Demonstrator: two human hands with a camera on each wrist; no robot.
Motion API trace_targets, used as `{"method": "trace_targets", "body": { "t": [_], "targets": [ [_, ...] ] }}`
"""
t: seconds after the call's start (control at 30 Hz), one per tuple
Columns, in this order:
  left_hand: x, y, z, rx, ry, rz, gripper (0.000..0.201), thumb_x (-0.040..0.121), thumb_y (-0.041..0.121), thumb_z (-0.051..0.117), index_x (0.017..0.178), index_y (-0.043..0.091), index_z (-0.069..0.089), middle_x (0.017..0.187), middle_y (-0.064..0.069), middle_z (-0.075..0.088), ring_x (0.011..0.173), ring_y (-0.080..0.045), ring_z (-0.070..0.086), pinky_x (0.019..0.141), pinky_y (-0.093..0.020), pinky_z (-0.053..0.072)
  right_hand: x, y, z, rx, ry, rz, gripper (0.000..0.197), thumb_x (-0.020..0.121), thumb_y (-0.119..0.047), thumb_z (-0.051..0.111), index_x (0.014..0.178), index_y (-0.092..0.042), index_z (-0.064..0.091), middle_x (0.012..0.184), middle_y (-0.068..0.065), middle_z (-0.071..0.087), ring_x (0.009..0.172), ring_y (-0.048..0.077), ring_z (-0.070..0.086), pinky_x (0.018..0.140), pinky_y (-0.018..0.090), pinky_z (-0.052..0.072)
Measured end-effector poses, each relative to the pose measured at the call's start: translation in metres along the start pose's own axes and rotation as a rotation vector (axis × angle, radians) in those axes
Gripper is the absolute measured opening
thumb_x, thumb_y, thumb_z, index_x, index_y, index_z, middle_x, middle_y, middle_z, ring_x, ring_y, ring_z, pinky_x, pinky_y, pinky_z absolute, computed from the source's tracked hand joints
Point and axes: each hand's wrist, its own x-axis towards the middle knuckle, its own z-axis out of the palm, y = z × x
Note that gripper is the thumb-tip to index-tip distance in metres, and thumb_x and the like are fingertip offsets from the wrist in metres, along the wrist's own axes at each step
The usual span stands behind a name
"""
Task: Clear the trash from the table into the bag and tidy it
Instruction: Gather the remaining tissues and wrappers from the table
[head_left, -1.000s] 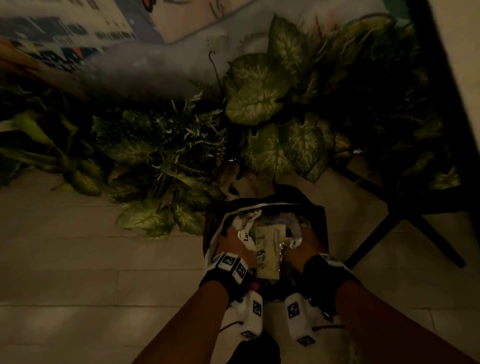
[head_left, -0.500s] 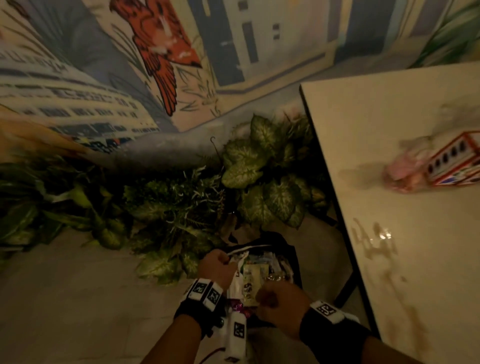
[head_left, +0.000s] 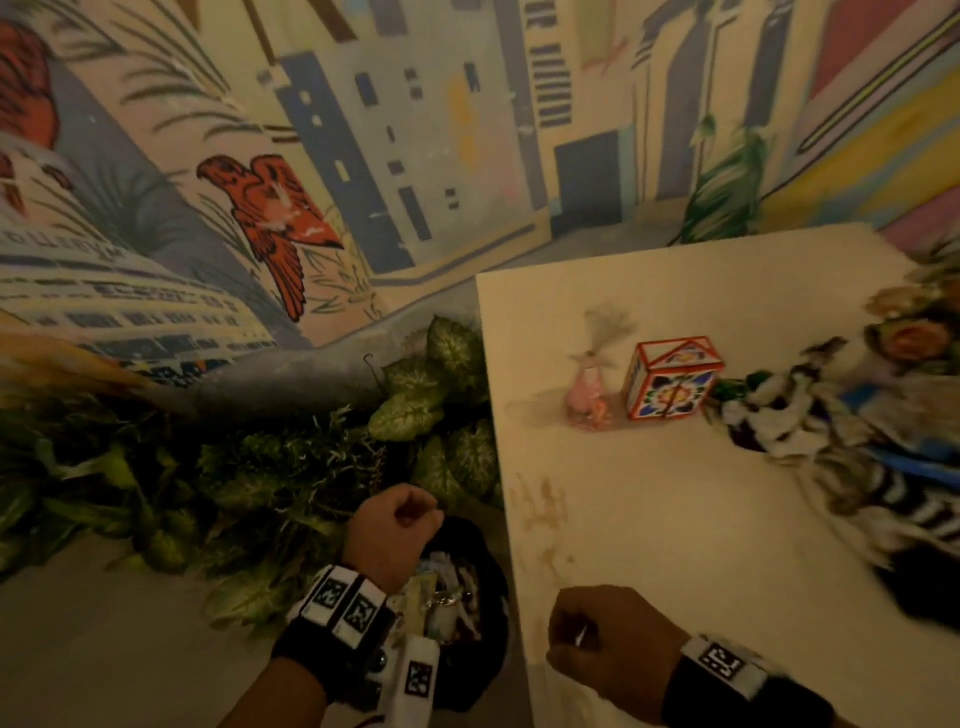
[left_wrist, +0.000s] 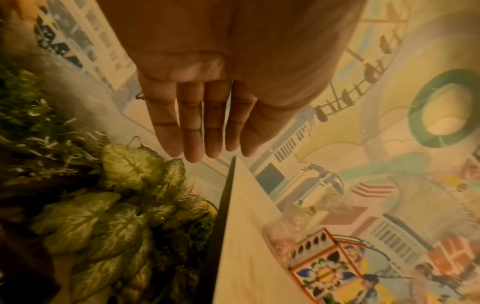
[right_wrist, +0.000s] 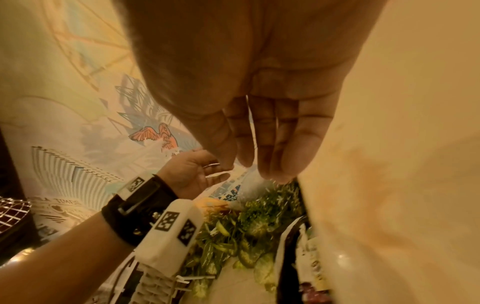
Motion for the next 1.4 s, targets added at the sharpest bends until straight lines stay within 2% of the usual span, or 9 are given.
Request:
{"method": "trace_targets", "body": {
  "t": [0.2,0.43,0.53,0.63,0.8,1.0,1.13,1.23,1.4],
  "targets": [
    [-0.02,0.047,0.042,0.07,-0.07,0.112,0.013,0.08,0.018,0.072,0.077,0.027,0.063,0.076,0.009,0.066,0.074,-0.002,0.06,0.064,-0.013,0.044,-0.053,0.052,-0.046,-0.161,0.123,0.066,0.013,0.087,-0.038,0.059,0.077,-0.037,0.05,0.075,-0.02,0.052,0.066,-0.003,0.049,0.061,0.008,0.036],
    [-0.007,0.092,0.085,0.154,-0.25,0.269,0.007,0.08,0.015,0.071,0.081,0.018,0.065,0.078,0.008,0.064,0.076,-0.008,0.06,0.061,-0.004,0.04,-0.098,0.11,-0.109,-0.251,0.409,0.303,0.01,0.088,-0.039,0.057,0.087,-0.029,0.054,0.084,-0.012,0.053,0.08,0.01,0.051,0.072,0.02,0.039],
    [0.002,0.113,0.109,0.17,-0.286,0.327,0.008,0.079,0.017,0.072,0.079,0.022,0.065,0.078,0.009,0.065,0.077,-0.01,0.062,0.068,-0.018,0.047,-0.119,0.132,-0.137,-0.213,0.519,0.385,0.012,0.087,-0.036,0.06,0.09,-0.025,0.06,0.091,-0.006,0.058,0.083,0.013,0.055,0.072,0.023,0.04],
    [0.008,0.136,0.131,0.194,-0.326,0.402,0.01,0.078,0.02,0.072,0.08,0.025,0.064,0.078,0.009,0.064,0.074,-0.006,0.06,0.067,-0.015,0.045,-0.132,0.151,-0.161,-0.15,0.58,0.436,0.01,0.087,-0.033,0.062,0.085,-0.024,0.06,0.085,-0.007,0.058,0.079,0.013,0.055,0.07,0.026,0.042],
    [0.015,0.18,0.178,0.172,-0.359,0.368,0.01,0.078,0.019,0.072,0.085,0.021,0.065,0.084,0.005,0.065,0.077,-0.012,0.061,0.077,-0.027,0.051,-0.141,0.179,-0.201,-0.175,0.661,0.423,0.012,0.084,-0.034,0.065,0.079,-0.024,0.06,0.079,-0.007,0.058,0.071,0.01,0.053,0.059,0.024,0.04],
    [0.023,0.232,0.246,0.206,-0.316,0.267,0.035,0.08,0.023,0.071,0.112,0.021,0.058,0.109,0.001,0.057,0.085,-0.014,0.057,0.074,-0.023,0.044,-0.139,0.215,-0.256,-0.253,0.646,0.302,0.017,0.082,-0.03,0.066,0.093,-0.019,0.059,0.091,-0.003,0.056,0.086,0.02,0.055,0.073,0.032,0.046],
    [0.037,0.26,0.285,0.291,-0.282,0.21,0.054,0.083,0.03,0.067,0.132,0.019,0.047,0.135,-0.006,0.046,0.114,-0.026,0.053,0.097,-0.035,0.044,-0.13,0.235,-0.277,-0.345,0.556,0.26,0.037,0.081,-0.033,0.067,0.113,-0.018,0.056,0.117,0.003,0.054,0.108,0.023,0.051,0.088,0.032,0.042],
    [0.047,0.274,0.307,0.364,-0.316,0.172,0.069,0.083,0.04,0.066,0.142,0.022,0.034,0.15,-0.008,0.028,0.136,-0.027,0.033,0.111,-0.038,0.033,-0.121,0.25,-0.285,-0.343,0.494,0.263,0.039,0.08,-0.038,0.067,0.112,-0.021,0.054,0.121,0.003,0.053,0.11,0.023,0.05,0.091,0.035,0.044],
    [0.06,0.281,0.332,0.414,-0.365,0.123,0.085,0.076,0.049,0.07,0.145,0.03,0.025,0.15,-0.004,0.02,0.132,-0.029,0.037,0.104,-0.038,0.04,-0.103,0.271,-0.29,-0.392,0.392,0.302,0.053,0.082,-0.048,0.061,0.126,-0.022,0.046,0.129,0.005,0.046,0.118,0.025,0.044,0.097,0.036,0.041]
  ]
}}
